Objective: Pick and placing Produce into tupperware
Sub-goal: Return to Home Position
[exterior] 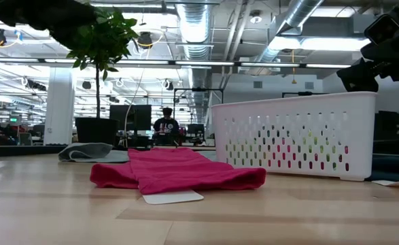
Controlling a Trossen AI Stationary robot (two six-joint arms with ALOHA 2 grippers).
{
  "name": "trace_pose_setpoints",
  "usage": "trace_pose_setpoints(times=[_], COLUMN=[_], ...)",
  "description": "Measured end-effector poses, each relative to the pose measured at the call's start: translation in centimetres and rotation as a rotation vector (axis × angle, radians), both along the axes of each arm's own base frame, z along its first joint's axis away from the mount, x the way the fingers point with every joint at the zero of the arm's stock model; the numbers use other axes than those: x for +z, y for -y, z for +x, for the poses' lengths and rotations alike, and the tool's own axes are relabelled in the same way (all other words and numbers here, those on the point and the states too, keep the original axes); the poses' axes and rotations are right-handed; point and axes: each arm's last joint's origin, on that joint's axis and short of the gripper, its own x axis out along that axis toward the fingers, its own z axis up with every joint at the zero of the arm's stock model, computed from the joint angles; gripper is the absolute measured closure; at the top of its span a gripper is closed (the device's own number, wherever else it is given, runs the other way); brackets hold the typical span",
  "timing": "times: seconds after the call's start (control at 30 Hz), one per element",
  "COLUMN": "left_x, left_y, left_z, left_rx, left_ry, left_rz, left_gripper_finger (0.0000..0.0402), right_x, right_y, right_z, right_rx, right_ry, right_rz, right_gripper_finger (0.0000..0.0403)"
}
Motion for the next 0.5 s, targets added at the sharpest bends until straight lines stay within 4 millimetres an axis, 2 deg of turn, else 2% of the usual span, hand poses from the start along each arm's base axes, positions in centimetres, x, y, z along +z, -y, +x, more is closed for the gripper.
trace_pose_setpoints(times=[0.27,0.33,0.5], left_x=[0.2,0.2,-0.1], left_y=[-1.1,-1.3,-1.9], left_z=[-2.2,-2.8,-4.1], left_rx=[0.063,0.055,0.077], left_ry=[0.036,0.048,0.048], left_rz=[-0.069,-0.065,-0.059], left_gripper_finger=[0.0352,0.0352,0.0352], right_x=[0.0,0.0,2.0], right_y=[0.0,0.0,0.3], right_z=[0.0,0.0,0.2], right_rx=[0.001,0.000,-0.103], right_ry=[0.002,0.020,0.242], right_rz=[-0.007,-0.060,-0.160], right_gripper_finger=[0.0138,0.0138,0.0138])
